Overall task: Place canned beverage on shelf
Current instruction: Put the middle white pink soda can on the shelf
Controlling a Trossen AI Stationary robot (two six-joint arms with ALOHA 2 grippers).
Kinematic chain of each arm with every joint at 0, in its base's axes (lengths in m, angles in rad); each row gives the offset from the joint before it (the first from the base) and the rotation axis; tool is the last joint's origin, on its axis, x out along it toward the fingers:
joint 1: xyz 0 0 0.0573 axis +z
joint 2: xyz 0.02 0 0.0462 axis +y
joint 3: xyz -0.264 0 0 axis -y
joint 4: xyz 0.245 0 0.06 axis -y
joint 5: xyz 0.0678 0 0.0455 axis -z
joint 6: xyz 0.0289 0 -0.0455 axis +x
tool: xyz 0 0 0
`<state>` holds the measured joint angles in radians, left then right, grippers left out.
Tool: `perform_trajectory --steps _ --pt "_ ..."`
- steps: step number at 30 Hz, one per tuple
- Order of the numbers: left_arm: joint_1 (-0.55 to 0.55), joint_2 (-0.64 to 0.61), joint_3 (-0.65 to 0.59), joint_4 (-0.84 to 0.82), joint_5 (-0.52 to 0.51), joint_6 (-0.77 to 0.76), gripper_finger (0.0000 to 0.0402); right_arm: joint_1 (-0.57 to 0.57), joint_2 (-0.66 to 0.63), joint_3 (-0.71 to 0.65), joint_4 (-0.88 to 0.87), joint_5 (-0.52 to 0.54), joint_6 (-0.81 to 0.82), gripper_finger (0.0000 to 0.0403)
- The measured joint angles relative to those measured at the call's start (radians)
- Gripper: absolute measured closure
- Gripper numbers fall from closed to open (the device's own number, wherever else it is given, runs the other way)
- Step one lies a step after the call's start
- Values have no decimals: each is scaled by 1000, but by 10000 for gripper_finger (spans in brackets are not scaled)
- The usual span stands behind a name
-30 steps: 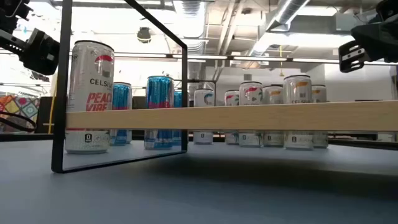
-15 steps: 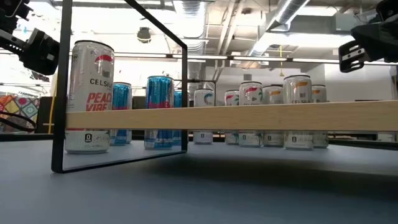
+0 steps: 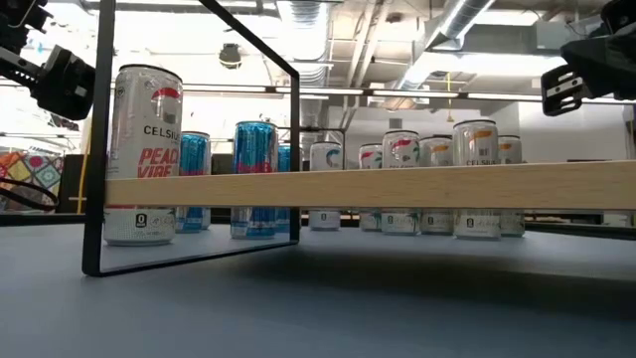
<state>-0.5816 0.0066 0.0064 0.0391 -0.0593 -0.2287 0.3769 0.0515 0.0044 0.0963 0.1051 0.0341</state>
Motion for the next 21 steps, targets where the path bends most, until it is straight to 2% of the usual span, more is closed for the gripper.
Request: perform_trajectory --steps 2,8,11,16,21 --pt "0 0 0 0 0 0 54 0 0 0 0 0 -22 403" --pt "0 0 0 0 -1 0 54 -12 0 0 9 1 -401 403" --pt "0 0 0 6 -12 12 54 -14 0 0 9 1 -506 403" --pt "0 0 0 104 -124 61 54 -14 0 0 44 3 -502 403" --pt "0 0 0 160 -214 45 54 -11 0 0 148 1 -319 403"
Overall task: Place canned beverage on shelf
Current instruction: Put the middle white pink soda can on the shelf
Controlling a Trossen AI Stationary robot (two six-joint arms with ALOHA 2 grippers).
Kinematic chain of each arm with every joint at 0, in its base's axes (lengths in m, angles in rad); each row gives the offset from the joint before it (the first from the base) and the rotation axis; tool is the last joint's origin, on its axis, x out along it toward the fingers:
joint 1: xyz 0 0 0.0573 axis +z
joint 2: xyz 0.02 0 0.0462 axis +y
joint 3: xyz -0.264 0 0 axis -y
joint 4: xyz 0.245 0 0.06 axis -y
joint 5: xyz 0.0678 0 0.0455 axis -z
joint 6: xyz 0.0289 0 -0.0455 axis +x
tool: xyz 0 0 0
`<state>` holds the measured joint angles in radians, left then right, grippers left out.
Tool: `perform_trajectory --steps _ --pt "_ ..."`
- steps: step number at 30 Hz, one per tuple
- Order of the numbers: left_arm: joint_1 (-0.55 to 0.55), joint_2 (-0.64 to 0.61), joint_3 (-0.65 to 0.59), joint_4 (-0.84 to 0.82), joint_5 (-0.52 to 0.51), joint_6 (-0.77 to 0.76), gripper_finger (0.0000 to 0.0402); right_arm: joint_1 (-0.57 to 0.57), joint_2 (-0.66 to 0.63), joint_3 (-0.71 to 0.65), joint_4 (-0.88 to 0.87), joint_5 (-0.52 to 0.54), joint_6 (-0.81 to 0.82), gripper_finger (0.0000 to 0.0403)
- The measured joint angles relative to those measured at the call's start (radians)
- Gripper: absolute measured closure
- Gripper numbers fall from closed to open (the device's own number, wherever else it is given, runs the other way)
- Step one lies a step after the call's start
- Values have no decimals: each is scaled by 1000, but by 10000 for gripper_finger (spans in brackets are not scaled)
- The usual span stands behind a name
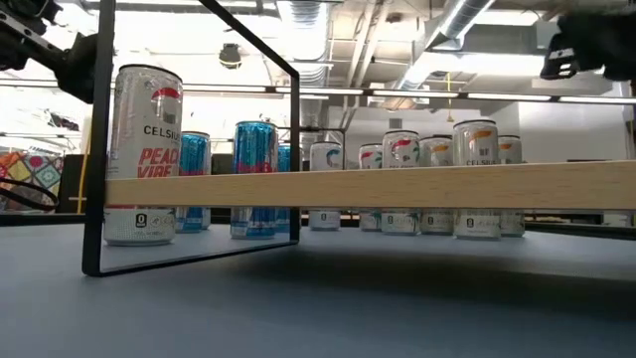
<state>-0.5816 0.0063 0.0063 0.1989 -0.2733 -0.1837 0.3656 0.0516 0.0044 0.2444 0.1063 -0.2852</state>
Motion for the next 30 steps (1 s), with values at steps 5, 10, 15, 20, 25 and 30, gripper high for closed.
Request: perform_trajectory --steps 5,10,15,20,25,30 --pt "0 0 0 2 -59 77 54 -3 0 0 166 21 117 403" --pt "0 0 0 2 -164 11 54 -9 0 0 336 24 162 403" --pt "0 0 0 2 -186 6 54 -9 0 0 451 24 207 403" --pt "0 0 0 2 -186 97 54 -21 0 2 477 44 167 403" --pt "0 0 0 28 -177 121 54 -42 0 11 471 87 157 403" --pt "0 0 0 147 -178 90 54 -66 0 11 480 166 156 403"
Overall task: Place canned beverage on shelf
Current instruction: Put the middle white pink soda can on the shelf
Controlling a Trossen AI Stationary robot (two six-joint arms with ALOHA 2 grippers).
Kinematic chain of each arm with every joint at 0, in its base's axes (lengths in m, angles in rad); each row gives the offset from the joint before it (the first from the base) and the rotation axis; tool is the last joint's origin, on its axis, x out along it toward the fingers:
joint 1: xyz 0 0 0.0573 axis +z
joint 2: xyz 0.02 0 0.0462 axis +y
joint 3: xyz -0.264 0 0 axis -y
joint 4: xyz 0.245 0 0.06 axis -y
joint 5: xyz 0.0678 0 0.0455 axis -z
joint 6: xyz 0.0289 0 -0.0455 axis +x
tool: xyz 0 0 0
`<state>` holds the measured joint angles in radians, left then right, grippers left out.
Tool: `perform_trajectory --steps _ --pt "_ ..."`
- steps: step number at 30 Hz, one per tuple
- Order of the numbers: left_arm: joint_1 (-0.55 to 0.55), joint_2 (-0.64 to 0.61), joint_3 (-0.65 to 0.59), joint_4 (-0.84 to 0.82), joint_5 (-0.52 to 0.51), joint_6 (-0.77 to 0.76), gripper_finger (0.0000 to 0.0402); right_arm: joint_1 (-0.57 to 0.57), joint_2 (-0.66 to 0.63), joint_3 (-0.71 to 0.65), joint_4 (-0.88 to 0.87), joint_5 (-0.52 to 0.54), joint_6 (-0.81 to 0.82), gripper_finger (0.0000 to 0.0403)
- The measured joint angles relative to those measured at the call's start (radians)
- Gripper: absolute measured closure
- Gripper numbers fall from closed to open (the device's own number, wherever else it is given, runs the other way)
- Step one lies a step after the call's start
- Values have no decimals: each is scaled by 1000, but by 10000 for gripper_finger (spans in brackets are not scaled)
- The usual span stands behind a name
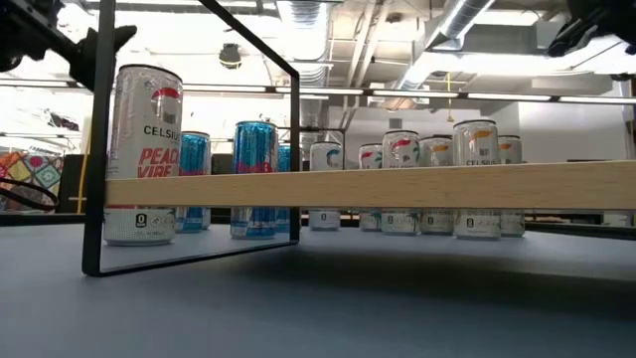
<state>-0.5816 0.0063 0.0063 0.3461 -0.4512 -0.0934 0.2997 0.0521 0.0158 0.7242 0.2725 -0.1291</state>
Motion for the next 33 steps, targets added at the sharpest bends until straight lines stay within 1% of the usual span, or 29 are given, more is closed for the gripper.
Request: perform_trajectory --steps 6,10,12,15,18,23,25,27,29,33 --pt "0 0 0 141 18 60 54 -31 0 9 28 191 5 403" --pt "0 0 0 253 28 58 54 -50 3 57 5 296 24 403" --pt "0 0 0 309 27 55 54 -55 9 93 -17 317 24 403" --pt "0 0 0 381 30 66 54 -56 19 158 -80 321 24 403" --pt "0 0 0 439 50 93 54 -56 52 236 -187 361 39 403" --pt "0 1 26 417 56 105 54 -56 183 409 -458 546 99 403" --pt "0 -1 33 427 54 111 54 -56 257 488 -574 599 113 403" --pt "0 0 33 424 52 112 54 -56 328 564 -677 620 129 403" --pt "0 0 33 420 52 108 54 -56 393 638 -765 617 130 403" --pt "0 0 33 422 50 102 54 -43 513 762 -844 617 183 403"
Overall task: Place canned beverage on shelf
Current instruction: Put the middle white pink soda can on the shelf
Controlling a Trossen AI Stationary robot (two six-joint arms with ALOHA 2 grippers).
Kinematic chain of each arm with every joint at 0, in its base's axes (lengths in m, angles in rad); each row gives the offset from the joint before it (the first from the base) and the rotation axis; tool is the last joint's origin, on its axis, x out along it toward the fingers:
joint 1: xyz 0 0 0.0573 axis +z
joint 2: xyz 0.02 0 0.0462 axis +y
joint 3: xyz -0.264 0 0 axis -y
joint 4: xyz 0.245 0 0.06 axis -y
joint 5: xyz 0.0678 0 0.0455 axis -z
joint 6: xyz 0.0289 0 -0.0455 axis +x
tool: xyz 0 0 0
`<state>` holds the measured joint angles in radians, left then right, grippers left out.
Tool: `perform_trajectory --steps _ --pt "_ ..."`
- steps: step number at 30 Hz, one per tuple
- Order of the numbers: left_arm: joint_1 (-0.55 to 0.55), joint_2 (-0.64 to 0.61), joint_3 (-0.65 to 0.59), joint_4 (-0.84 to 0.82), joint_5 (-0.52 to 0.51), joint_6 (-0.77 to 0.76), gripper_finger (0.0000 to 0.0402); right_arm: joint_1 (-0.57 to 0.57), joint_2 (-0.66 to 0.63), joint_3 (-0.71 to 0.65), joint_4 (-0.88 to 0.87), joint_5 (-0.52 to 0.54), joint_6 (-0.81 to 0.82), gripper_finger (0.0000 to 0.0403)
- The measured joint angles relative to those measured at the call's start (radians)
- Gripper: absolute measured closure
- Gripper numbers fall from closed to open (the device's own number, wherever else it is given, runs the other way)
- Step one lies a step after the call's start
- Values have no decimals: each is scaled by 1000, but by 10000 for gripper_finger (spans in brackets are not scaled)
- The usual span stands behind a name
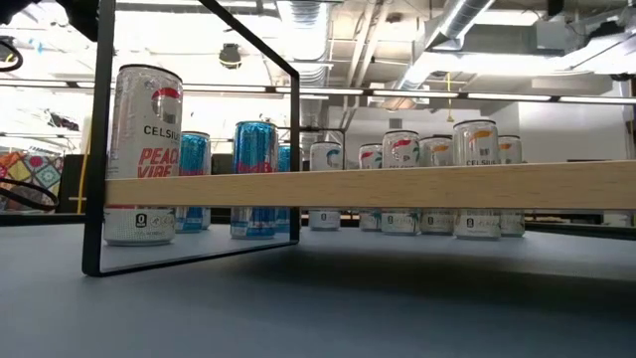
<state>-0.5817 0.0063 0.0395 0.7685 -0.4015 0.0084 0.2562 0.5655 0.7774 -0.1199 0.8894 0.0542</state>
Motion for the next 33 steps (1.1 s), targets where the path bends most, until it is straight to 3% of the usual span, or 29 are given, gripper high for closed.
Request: perform_trajectory --steps 8,13,16,19,22,33 --pt "0 0 2 0 -5 -3 54 -6 175 211 -272 4 35 403" --pt "0 0 3 0 -5 -11 54 -56 245 332 -679 27 314 403" --pt "0 0 3 0 -5 -13 54 -92 279 370 -872 -23 497 403" --pt "0 0 3 0 -6 0 54 -116 303 375 -863 -124 577 403" --pt "0 0 4 0 -9 8 54 -117 318 376 -800 -202 556 403" --pt "0 0 4 0 -81 10 54 -117 338 376 -546 -238 227 403"
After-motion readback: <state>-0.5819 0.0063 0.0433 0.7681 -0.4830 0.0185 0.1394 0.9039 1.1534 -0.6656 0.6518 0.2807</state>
